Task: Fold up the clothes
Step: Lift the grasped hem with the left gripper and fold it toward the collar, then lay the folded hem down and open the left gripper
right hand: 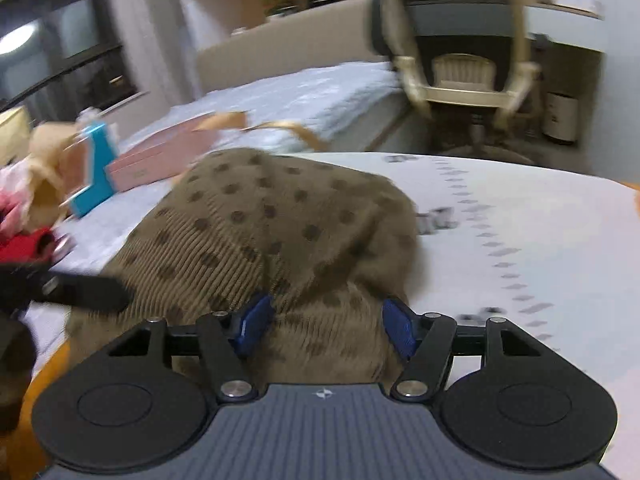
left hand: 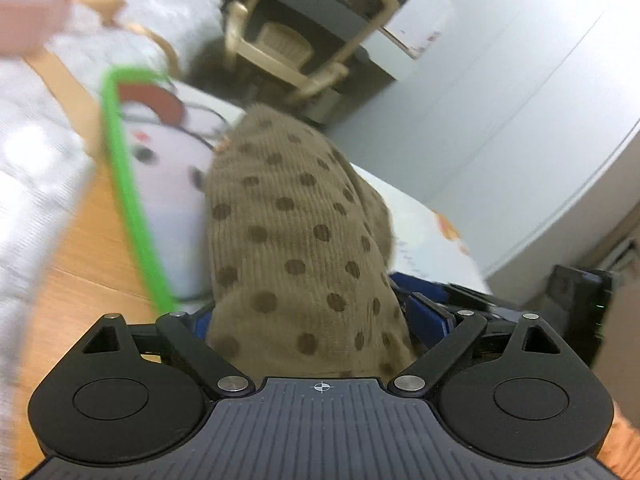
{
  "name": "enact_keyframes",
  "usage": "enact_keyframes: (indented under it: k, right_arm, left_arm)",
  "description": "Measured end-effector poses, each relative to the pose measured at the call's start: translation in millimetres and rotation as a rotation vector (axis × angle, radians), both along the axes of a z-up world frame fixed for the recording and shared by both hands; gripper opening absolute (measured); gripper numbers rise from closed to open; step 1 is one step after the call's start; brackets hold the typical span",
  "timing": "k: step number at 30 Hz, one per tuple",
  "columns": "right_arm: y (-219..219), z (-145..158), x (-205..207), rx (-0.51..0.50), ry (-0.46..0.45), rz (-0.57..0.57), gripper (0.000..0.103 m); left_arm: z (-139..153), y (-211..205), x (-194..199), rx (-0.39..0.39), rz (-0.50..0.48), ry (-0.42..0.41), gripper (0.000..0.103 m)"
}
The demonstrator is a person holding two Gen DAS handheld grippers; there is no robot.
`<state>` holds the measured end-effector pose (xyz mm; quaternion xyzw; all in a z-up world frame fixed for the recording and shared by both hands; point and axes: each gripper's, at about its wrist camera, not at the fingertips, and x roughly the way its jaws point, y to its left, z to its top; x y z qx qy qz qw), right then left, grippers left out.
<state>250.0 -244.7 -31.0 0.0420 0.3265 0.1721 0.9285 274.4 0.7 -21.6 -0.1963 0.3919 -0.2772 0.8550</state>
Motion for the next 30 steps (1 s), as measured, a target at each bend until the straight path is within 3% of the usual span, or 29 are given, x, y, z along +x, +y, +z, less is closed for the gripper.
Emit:
enact_keyframes:
  k: [3, 7, 10, 13, 17, 20, 24, 25, 28, 30]
  right_arm:
    - [10, 14, -21, -0.131, -0.112, 0.038, 0.064]
    - [19, 34, -70, -0.376, -0.316, 0.086, 0.064]
    - [35, 28, -106, -0.495, -0.332, 0.199, 0.053]
    - [52, 9, -122, -0.587, -0.328, 0.255, 0.051]
    - [67, 8, -118, -0.616, -0.405, 0.163, 0.029]
    - [69, 26, -124, -0.61, -0.496, 0.086, 0.028]
    - [76, 11, -124, -0.653, -0.438, 0.12, 0.028]
    - [78, 3, -123, -0.665, -0.421, 0.127, 0.028]
    - [84, -6, -118, -0.67, -0.428, 0.116, 0.003]
    - [85, 3, -123, -0.658, -0.466, 0.104, 0.003]
  left_arm:
    - [5, 19, -12, 0.046, 0.022, -0.04, 0.094]
    - [19, 29, -55, 0.285, 0.031, -0.243, 0.092]
    - [19, 17, -70, 0.378, 0.009, -0.316, 0.082]
    - [18, 5, -84, 0.471, -0.013, -0.387, 0.08]
    - [18, -10, -103, 0.595, -0.043, -0.483, 0.081]
    - [16, -21, -113, 0.668, -0.066, -0.546, 0.081]
    - [9, -31, -113, 0.71, -0.097, -0.603, 0.078]
    - [8, -33, -113, 0.72, -0.105, -0.618, 0.074]
    - [2, -43, -115, 0.754, -0.123, -0.672, 0.065]
    - [-2, -50, -119, 0.776, -0.128, -0.712, 0.056]
